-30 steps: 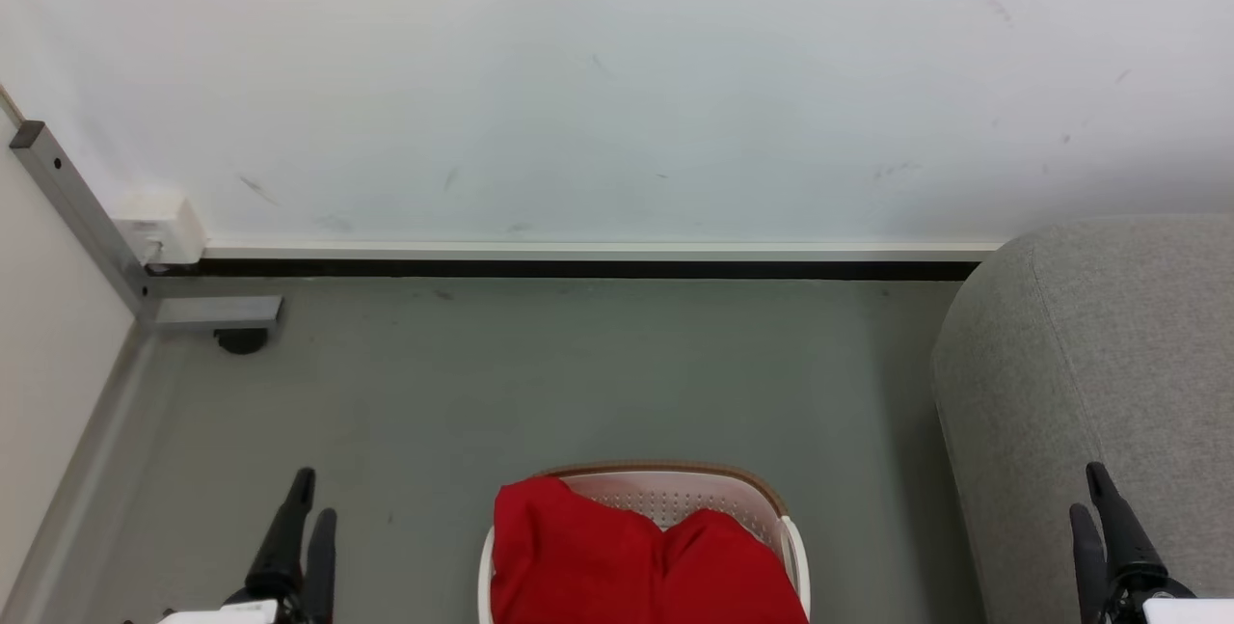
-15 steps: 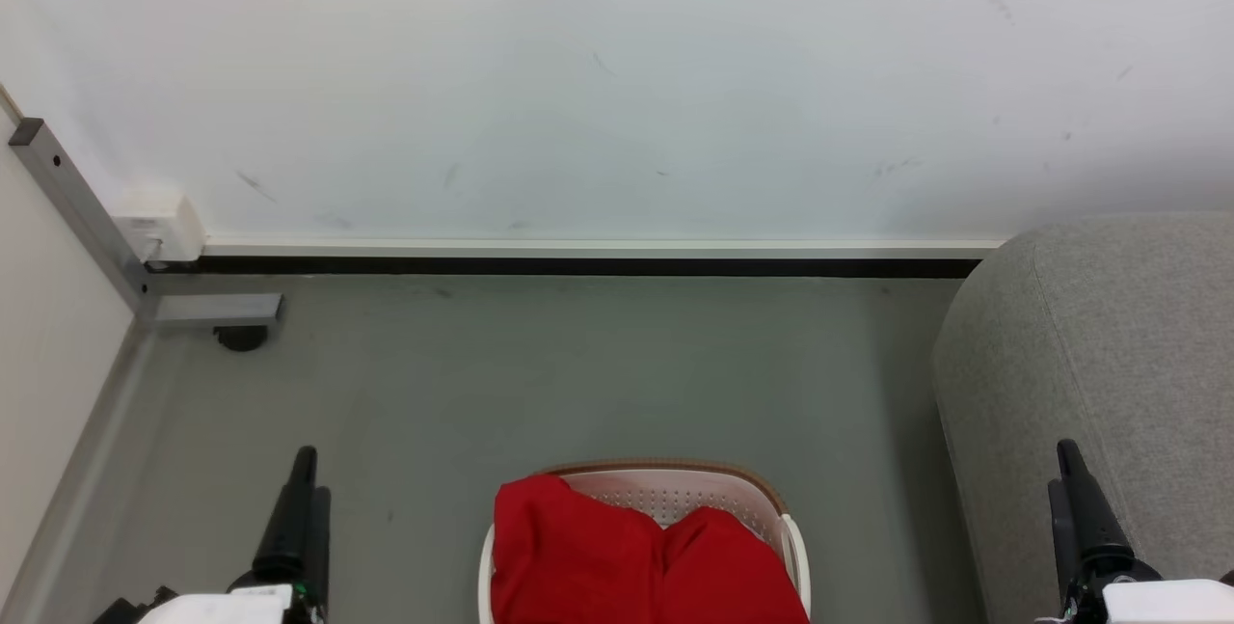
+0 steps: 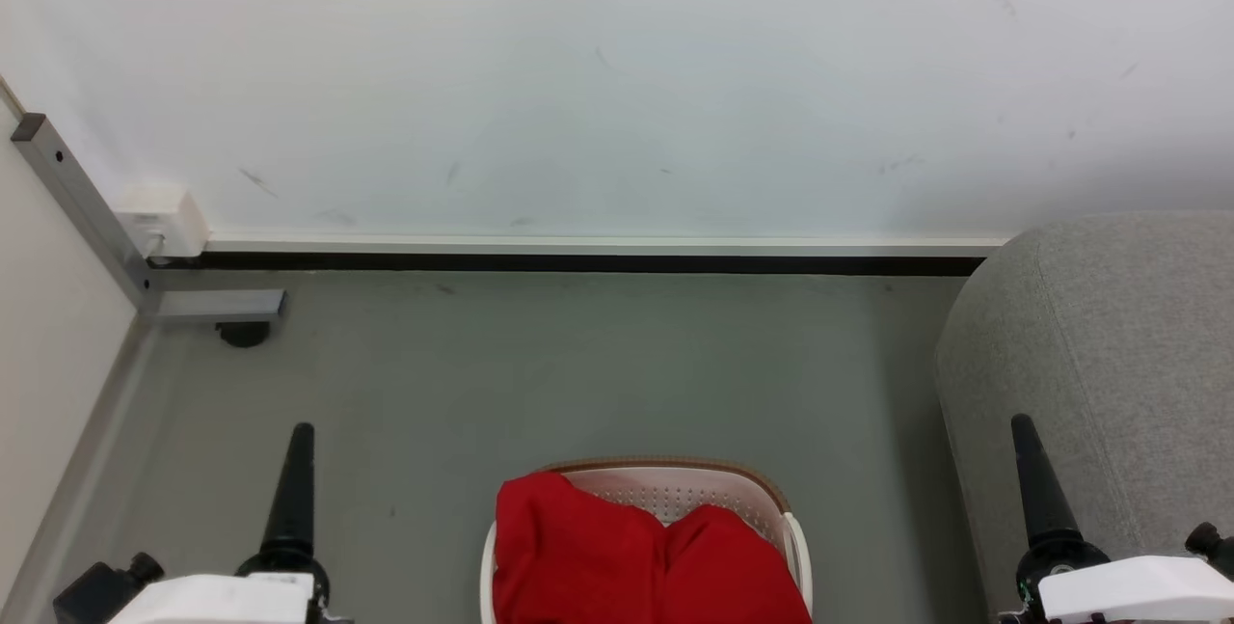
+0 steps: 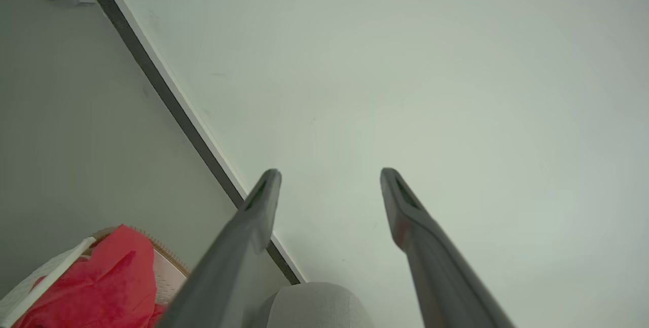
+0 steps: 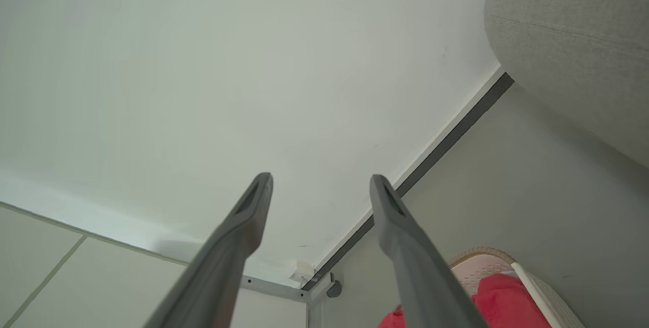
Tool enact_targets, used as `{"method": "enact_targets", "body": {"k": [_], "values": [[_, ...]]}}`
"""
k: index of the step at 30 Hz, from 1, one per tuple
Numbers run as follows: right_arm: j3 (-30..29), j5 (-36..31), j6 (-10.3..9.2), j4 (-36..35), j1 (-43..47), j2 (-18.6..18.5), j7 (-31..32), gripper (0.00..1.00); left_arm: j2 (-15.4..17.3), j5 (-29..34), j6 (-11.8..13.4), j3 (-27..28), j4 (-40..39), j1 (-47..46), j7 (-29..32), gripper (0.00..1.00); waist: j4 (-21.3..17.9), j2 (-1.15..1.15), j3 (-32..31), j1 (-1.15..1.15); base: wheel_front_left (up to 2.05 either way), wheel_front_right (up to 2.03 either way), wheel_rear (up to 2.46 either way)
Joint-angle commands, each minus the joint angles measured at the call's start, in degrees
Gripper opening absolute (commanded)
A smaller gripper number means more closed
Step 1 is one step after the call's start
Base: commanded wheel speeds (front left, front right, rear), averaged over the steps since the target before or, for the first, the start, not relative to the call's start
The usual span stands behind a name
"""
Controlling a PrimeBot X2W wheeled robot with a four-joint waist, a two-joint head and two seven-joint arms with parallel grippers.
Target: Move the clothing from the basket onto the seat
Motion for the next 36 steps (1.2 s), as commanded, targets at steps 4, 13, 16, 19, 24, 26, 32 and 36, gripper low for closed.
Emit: {"method": "enact_targets", "body": {"k": [4, 13, 16, 19, 24, 26, 32, 36], "values": [[1.69, -6.67, -0.03, -1.31, -1.75, -0.96, -1.36, 1.00, 0.56, 8.95, 0.11, -0.46, -2.43, -1.03, -1.36, 1.00, 0.11, 0.00, -0.02, 0.00, 0.00, 0.00, 0.00], [3.37, -18.83, -0.03, -0.92, -2.12, -1.21, -3.18, 1.00, 0.64, 22.85, 2.58, -2.26, -3.30, -0.46, -3.13, 1.00, 0.23, 0.00, 0.08, 0.00, 0.00, 0.00, 0.00], [3.56, -22.07, -0.04, -0.80, -2.13, -0.99, -3.71, 1.00, 0.67, 25.63, 2.79, -2.93, -3.33, -0.17, -3.69, 1.00, 0.20, 0.00, 0.06, 0.00, 0.00, 0.00, 0.00], [4.16, -25.07, -0.04, -0.23, -2.15, -0.93, -4.26, 1.00, 0.93, 29.14, 3.15, -3.61, -3.23, 0.14, -4.26, 1.00, 0.18, 0.00, 0.00, 0.00, 0.00, 0.00, 0.00], [4.37, -29.13, -0.04, 1.06, -2.23, -0.69, -5.15, 1.00, 1.00, 32.88, 3.75, -4.63, -3.40, 0.29, -5.22, 1.00, 0.24, 0.00, -0.07, 0.00, 0.00, 0.00, 0.00], [4.64, -30.57, -0.04, 1.35, -2.42, -0.58, -5.52, 1.00, 1.15, 34.29, 3.87, -4.81, -3.37, 0.42, -5.52, 1.00, 0.23, 0.00, -0.06, 0.00, 0.00, 0.00, 0.00], [4.82, -34.82, -0.05, 3.26, -2.58, -0.35, -6.50, 1.00, 1.44, 38.42, 4.46, -5.54, -3.57, 0.63, -6.46, 1.00, 0.18, 0.00, -0.08, 0.00, 0.00, 0.00, 0.00], [5.36, -37.27, -0.05, 3.99, -2.76, -0.27, -7.13, 1.00, 1.57, 41.12, 4.81, -6.01, -3.31, 0.79, -7.08, 1.00, 0.12, 0.00, -0.09, 0.00, 0.00, 0.00, 0.00]]}}
